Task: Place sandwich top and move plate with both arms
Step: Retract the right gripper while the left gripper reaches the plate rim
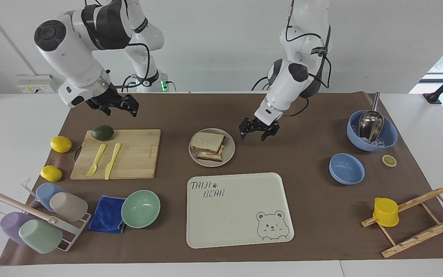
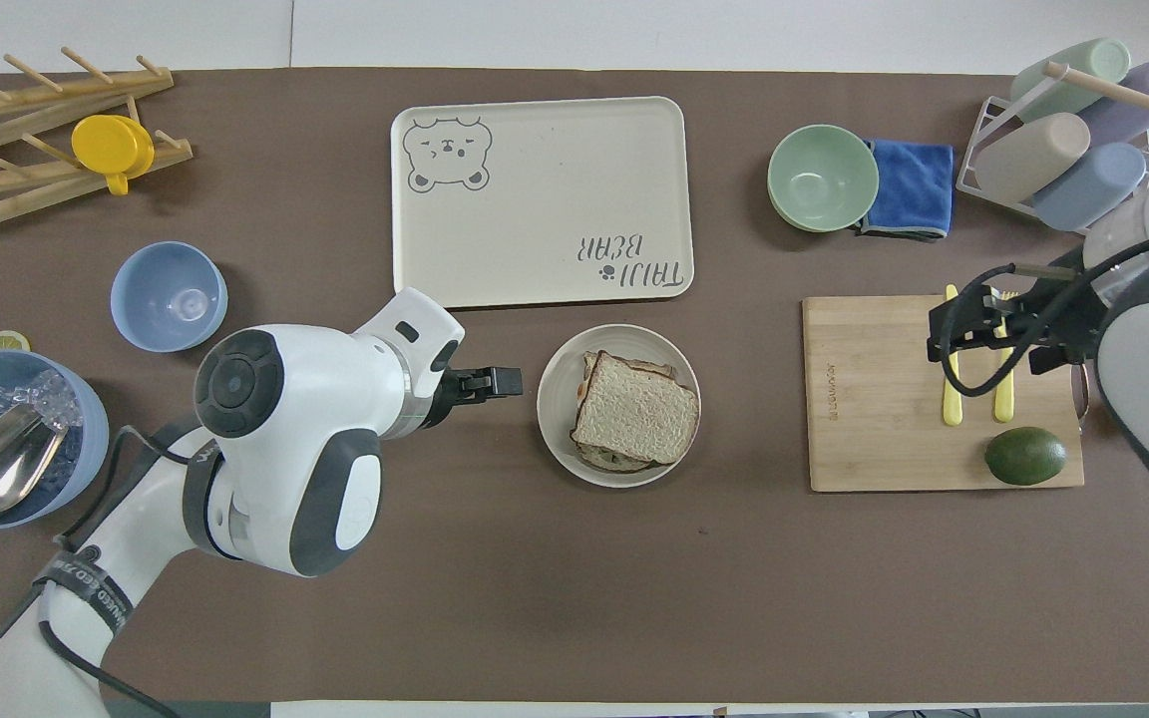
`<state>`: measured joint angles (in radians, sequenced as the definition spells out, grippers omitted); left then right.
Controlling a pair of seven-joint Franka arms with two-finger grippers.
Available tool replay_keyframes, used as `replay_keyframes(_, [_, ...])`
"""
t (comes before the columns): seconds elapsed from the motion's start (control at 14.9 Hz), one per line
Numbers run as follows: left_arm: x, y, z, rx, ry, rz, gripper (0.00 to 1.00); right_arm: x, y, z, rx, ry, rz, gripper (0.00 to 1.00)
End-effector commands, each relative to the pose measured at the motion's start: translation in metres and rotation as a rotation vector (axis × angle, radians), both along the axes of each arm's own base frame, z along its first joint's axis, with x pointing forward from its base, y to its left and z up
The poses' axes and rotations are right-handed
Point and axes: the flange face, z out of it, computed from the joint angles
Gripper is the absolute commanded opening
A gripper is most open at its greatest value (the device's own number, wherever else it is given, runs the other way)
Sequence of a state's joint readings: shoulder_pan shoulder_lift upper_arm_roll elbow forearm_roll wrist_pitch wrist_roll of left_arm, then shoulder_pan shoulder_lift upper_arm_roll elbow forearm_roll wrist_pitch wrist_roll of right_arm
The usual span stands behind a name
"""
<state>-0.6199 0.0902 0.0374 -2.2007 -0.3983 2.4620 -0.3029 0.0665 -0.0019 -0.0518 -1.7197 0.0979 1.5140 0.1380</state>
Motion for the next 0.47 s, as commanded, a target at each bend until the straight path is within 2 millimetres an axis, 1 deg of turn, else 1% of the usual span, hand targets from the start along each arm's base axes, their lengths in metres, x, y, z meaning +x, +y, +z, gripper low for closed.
replay_keyframes(0.0, [-0.003,-0.025,-0.031,-0.002,-0.026,-0.003,1.00,-0.009,-0.008,0.004,-0.012,0.020,0.028,1.00])
replay_keyframes(0.07, [-0.005,-0.031,-0.045,0.006,-0.023,-0.005,1.00,-0.010,-0.009,0.006,-0.026,0.017,0.032,1.00])
replay_keyframes(0.13, [-0.008,-0.035,-0.052,0.013,-0.018,-0.016,1.00,-0.010,-0.006,0.008,-0.029,0.006,0.038,1.00])
replay_keyframes(0.27, [-0.006,-0.033,-0.055,0.018,-0.014,-0.034,1.00,-0.003,0.000,0.008,-0.055,-0.013,0.069,1.00])
replay_keyframes(0.34, [-0.006,-0.033,-0.054,0.018,-0.013,-0.039,0.99,0.003,-0.008,0.008,-0.061,-0.008,0.076,1.00])
replay_keyframes(0.4, [-0.006,-0.034,-0.054,0.018,-0.013,-0.041,0.94,0.004,-0.012,0.009,-0.061,0.000,0.106,1.00])
